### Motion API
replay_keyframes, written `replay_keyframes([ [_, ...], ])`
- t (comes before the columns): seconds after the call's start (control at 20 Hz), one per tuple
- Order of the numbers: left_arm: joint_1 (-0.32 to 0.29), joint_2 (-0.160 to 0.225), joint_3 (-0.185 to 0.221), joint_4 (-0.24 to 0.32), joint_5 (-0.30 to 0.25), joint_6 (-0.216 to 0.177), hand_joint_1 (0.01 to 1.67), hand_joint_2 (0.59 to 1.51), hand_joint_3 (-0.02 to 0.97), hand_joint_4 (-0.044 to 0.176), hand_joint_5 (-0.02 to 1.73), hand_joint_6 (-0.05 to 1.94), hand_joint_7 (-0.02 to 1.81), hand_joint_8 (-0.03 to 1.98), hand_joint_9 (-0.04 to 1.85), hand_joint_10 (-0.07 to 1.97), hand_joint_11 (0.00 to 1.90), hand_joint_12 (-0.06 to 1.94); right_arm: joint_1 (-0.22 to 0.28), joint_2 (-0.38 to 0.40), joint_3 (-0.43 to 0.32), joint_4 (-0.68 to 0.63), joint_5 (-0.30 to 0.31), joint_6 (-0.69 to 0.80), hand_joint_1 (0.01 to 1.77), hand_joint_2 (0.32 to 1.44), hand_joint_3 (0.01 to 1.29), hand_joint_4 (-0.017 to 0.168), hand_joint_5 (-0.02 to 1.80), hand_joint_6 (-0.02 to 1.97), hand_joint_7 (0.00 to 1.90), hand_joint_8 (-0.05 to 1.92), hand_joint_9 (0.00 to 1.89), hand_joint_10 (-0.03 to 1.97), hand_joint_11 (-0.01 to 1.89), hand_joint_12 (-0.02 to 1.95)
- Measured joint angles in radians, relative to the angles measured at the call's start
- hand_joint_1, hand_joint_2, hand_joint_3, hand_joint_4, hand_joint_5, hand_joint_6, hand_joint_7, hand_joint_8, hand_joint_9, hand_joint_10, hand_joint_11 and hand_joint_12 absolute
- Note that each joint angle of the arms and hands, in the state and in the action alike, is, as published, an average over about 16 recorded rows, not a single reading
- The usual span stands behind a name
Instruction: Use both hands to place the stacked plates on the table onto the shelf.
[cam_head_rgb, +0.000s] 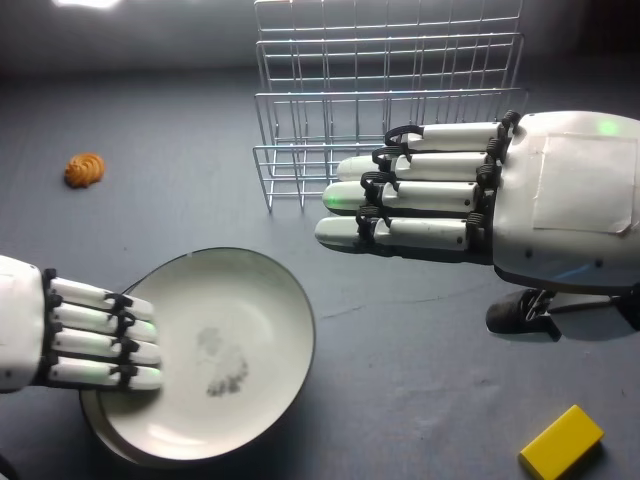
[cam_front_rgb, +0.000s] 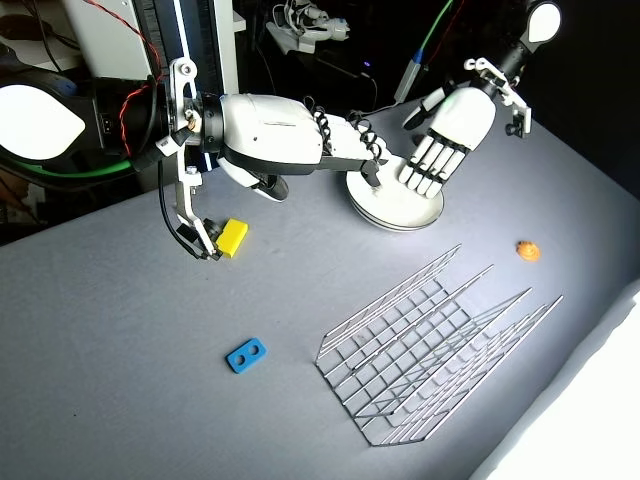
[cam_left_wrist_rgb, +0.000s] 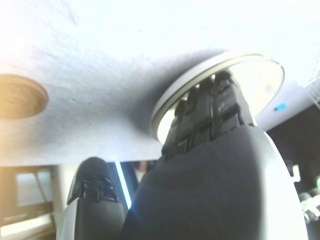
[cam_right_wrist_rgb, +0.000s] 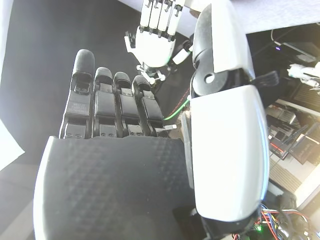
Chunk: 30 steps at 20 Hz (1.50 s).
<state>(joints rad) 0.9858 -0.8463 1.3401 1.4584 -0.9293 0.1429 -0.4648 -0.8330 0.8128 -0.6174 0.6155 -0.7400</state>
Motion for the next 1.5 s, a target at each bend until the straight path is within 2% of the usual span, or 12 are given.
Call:
replay_keyframes([
  [0.45, 0.010, -0.008, -0.094, -0.085, 0.069, -0.010, 0.02, 1.130, 0.019, -0.009, -0.01, -0.03, 0.00, -0.01, 0.02, 0.01, 0.01, 0.02, -0.001, -0.044, 0.003, 0.010, -0.015, -0.070, 1.20, 0.96, 0.02, -0.001, 0.04, 0.02, 0.03, 0.02, 0.04, 0.01, 0.02, 0.67],
  [0.8, 0.014, -0.012, -0.151, -0.155, 0.116, -0.013, 0.02, 1.128, 0.019, -0.008, -0.01, -0.03, 0.00, -0.01, 0.02, 0.01, 0.01, 0.02, 0.000, -0.146, 0.025, 0.083, -0.075, -0.207, 1.21, 0.97, 0.02, -0.001, 0.05, 0.02, 0.03, 0.02, 0.05, 0.01, 0.02, 0.73],
  [1.2, 0.015, -0.012, -0.183, -0.200, 0.150, -0.014, 0.02, 1.129, 0.020, -0.008, -0.01, -0.03, 0.00, -0.01, 0.02, 0.01, 0.01, 0.02, 0.007, -0.302, 0.073, 0.212, -0.166, -0.385, 1.27, 0.97, 0.02, 0.000, 0.10, 0.02, 0.09, 0.02, 0.11, 0.02, 0.02, 0.86],
  [1.5, 0.015, -0.012, -0.188, -0.209, 0.159, -0.014, 0.02, 1.129, 0.021, -0.008, -0.01, -0.03, 0.00, -0.01, 0.02, 0.01, 0.02, 0.02, 0.007, -0.378, 0.101, 0.267, -0.200, -0.459, 1.26, 1.00, 0.02, -0.001, 0.31, 0.07, 0.33, 0.03, 0.32, 0.08, 0.09, 1.08],
])
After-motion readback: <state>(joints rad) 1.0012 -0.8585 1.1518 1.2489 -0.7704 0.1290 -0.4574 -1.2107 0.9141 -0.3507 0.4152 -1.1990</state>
